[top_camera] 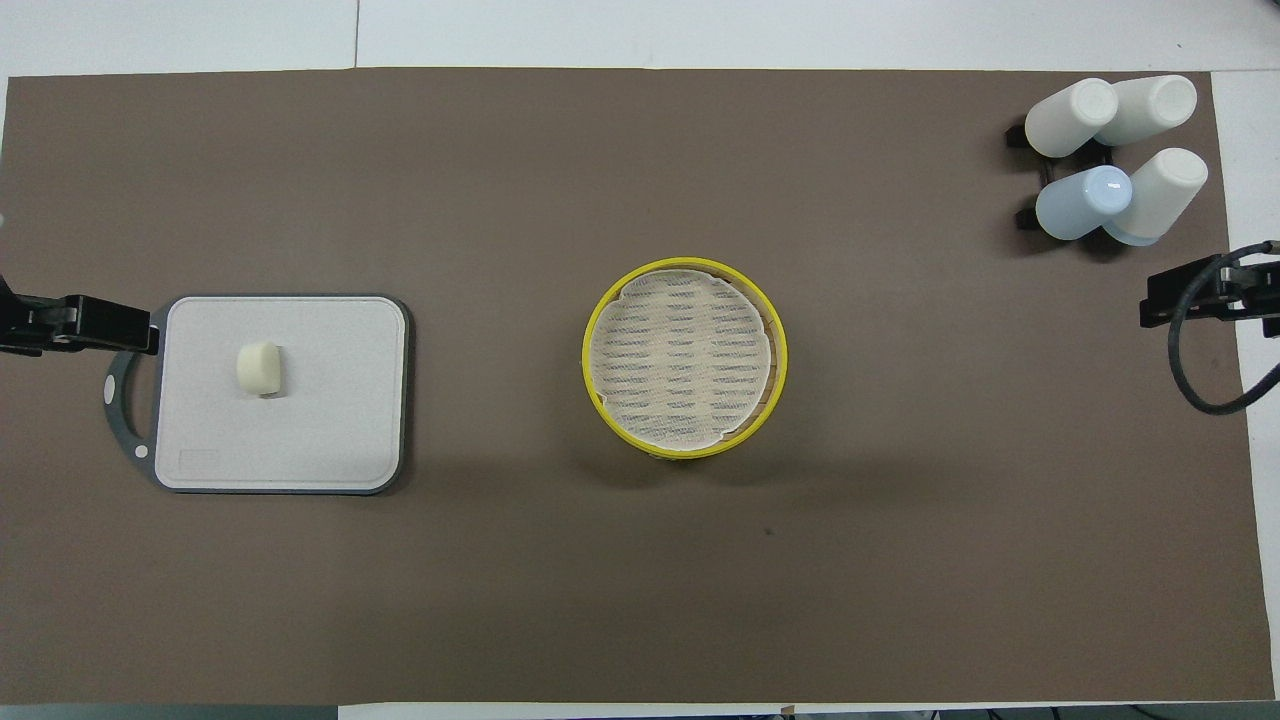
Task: Place bun in steamer
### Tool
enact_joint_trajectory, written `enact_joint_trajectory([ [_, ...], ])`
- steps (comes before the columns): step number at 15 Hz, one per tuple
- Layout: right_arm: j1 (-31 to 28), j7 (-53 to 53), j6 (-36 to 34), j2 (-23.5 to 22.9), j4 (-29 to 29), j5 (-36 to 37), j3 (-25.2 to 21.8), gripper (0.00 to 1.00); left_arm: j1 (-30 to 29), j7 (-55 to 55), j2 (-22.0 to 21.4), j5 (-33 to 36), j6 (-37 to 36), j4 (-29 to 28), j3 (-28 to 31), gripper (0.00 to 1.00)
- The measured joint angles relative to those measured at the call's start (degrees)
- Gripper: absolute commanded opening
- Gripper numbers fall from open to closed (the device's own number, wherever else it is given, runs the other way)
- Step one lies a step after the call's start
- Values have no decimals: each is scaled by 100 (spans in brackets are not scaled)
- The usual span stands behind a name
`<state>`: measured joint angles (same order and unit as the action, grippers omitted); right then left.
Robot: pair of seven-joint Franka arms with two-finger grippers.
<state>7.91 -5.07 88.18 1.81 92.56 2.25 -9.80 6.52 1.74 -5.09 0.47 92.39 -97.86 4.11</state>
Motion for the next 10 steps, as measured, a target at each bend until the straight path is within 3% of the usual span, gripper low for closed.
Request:
enact_joint_trajectory([
  [10, 126, 4, -14, 17, -13, -164, 39, 100, 9, 0, 0, 0, -6, -2, -15, 100],
])
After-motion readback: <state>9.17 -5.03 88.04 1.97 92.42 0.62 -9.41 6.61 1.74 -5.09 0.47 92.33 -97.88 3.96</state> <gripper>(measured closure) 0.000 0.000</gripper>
